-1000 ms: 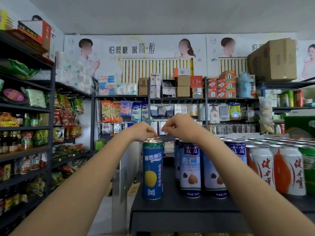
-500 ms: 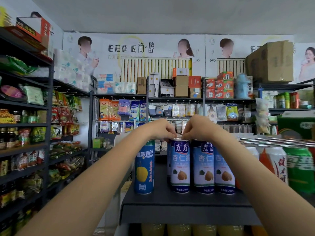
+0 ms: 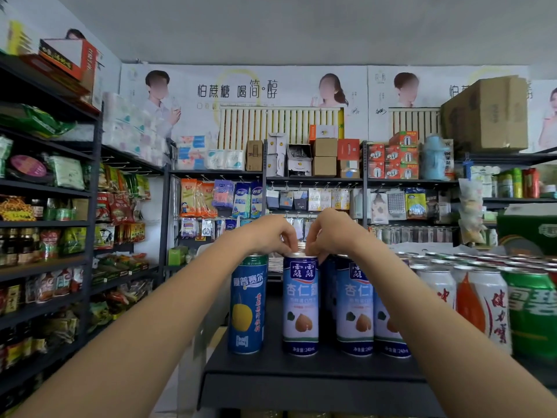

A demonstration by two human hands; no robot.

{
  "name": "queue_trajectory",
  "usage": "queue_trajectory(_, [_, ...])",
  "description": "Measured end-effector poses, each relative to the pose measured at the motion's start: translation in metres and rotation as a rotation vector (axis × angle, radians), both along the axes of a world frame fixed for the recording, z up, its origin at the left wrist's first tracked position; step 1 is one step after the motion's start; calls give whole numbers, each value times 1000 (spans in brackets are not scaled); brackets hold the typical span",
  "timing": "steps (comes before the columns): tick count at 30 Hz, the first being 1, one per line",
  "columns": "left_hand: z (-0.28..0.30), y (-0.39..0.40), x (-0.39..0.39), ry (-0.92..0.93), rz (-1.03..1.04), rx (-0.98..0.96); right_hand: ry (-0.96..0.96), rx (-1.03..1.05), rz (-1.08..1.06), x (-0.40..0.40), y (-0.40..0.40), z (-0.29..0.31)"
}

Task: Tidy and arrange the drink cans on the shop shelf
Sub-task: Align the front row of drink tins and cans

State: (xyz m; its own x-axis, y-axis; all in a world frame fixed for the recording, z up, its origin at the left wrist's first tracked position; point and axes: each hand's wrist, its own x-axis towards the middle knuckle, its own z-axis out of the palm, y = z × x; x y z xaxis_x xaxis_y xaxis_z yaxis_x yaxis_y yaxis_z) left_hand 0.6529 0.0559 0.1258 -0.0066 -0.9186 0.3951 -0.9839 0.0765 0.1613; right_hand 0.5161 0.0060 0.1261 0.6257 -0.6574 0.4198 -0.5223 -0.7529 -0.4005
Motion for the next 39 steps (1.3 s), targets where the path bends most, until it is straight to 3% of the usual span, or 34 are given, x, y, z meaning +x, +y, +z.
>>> queue_trajectory(11, [7,7,10,-15,2,42,5,-132,-24,7,2,0])
queue_trajectory(17, [6,2,8,47,-33,8,41,-84,-2,-2,3,2])
queue_trajectory(22, [4,-1,0,49,-9,158,63,-66,19,-2,3,2])
queue_trajectory(30, [-3,-6,1,-21,-2,-24,1,-147,-37,-2,-4,-3])
queue_trajectory(39, [-1,-6,-2,-34,1,-3,43,-144,-43,-3,-6,0])
